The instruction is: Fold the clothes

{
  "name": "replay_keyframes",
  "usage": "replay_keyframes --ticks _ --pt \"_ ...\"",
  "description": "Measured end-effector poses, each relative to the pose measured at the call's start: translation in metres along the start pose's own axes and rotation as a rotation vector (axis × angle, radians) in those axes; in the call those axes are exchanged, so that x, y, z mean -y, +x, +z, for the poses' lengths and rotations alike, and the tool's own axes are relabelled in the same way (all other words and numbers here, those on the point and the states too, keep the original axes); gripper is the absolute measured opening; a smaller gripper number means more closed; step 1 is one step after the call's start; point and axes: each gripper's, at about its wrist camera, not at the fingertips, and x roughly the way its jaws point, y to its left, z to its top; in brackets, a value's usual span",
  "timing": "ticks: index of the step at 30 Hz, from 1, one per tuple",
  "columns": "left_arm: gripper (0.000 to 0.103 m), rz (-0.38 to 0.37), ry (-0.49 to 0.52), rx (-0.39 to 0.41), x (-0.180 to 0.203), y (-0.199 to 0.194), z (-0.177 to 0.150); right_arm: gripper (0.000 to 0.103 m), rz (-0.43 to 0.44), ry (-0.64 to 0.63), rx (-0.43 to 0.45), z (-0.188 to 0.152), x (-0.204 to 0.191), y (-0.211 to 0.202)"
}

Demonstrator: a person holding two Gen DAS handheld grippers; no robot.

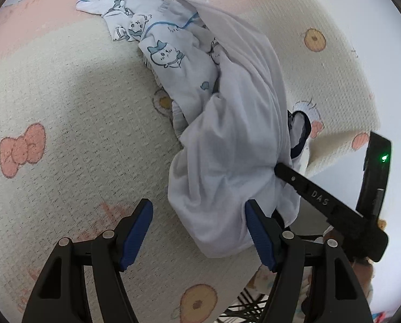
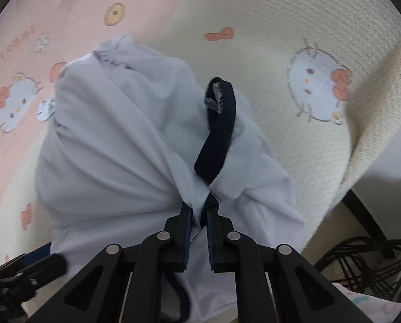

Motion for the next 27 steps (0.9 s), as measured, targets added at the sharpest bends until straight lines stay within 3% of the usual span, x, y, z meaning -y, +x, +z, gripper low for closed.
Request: replay_keyframes --ticks 4,7,9,12,16,22,23,27 --pt "0.067 0.022 0.070 0.034 0.003 -0.013 0.004 0.008 0.004 -0.010 -0.003 0.002 -0.001 0.004" --pt "0.043 0.022 0.099 0.045 0.002 -0.018 0.003 0.011 0.026 -0.012 0.001 0.001 0.000 0.004" --pt "0.029 0.006 0.095 0.036 -0.001 -0.020 0.002 0.033 0.080 -0.001 -0.023 -0.001 0.003 0.003" --pt "0.024 -0.003 0.098 0.045 -0.006 -0.029 -0.002 0.052 0.148 0.030 -0.037 -0.006 0.012 -0.005" --pt "0.021 0.004 0.116 0.043 -0.005 -0.034 0.002 0.056 0.243 0.048 -0.006 -0.014 0.022 -0.021" --pt "0.019 0.005 0.104 0.066 0.176 0.141 0.108 0.066 0.341 -0.072 0.064 -0.039 0.020 -0.046" --pt "0.013 0.001 0.110 0.077 0.179 0.145 0.108 0.066 0.347 -0.091 0.059 -0.042 0.016 -0.046" --pt "0.012 0.034 0.154 0.084 0.194 0.153 0.110 0.066 0.377 -0.165 0.031 -0.058 0.001 -0.042"
